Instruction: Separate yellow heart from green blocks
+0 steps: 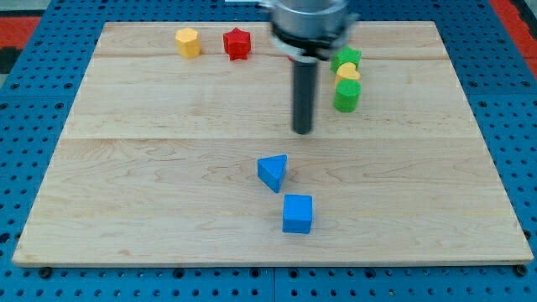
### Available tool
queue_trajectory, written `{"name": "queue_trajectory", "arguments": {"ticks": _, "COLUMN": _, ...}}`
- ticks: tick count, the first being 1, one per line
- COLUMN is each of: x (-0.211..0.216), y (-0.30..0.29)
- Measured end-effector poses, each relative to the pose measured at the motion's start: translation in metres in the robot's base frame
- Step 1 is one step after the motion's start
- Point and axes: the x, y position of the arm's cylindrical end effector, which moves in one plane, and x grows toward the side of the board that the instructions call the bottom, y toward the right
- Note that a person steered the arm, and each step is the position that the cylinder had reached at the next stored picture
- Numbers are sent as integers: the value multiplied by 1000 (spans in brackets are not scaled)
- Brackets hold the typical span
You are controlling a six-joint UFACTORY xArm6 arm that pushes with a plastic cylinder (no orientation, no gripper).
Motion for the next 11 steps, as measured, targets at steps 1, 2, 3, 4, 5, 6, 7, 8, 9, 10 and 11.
{"name": "queue_trajectory", "arguments": {"ticks": 1, "x": -16, "y": 93}}
{"name": "queue_trajectory", "arguments": {"ticks": 2, "x": -70, "y": 103}}
{"name": "queue_trajectory", "arguments": {"ticks": 3, "x": -101, "y": 93}}
{"name": "queue_trajectory", "arguments": {"ticks": 4, "x": -105, "y": 59}}
{"name": "queue_trajectory", "arguments": {"ticks": 5, "x": -94, "y": 25}}
{"name": "queue_trajectory", "arguments": {"ticks": 6, "x": -103, "y": -24}}
{"name": "queue_trajectory", "arguments": {"ticks": 7, "x": -107, "y": -84}}
{"name": "queue_trajectory", "arguments": {"ticks": 8, "x": -107, "y": -145}}
{"name": "queue_trajectory", "arguments": {"ticks": 9, "x": -106, "y": -203}}
{"name": "queue_trajectory", "arguments": {"ticks": 10, "x": -80, "y": -258}}
{"name": "queue_trajectory", "arguments": {"ticks": 11, "x": -63, "y": -297}}
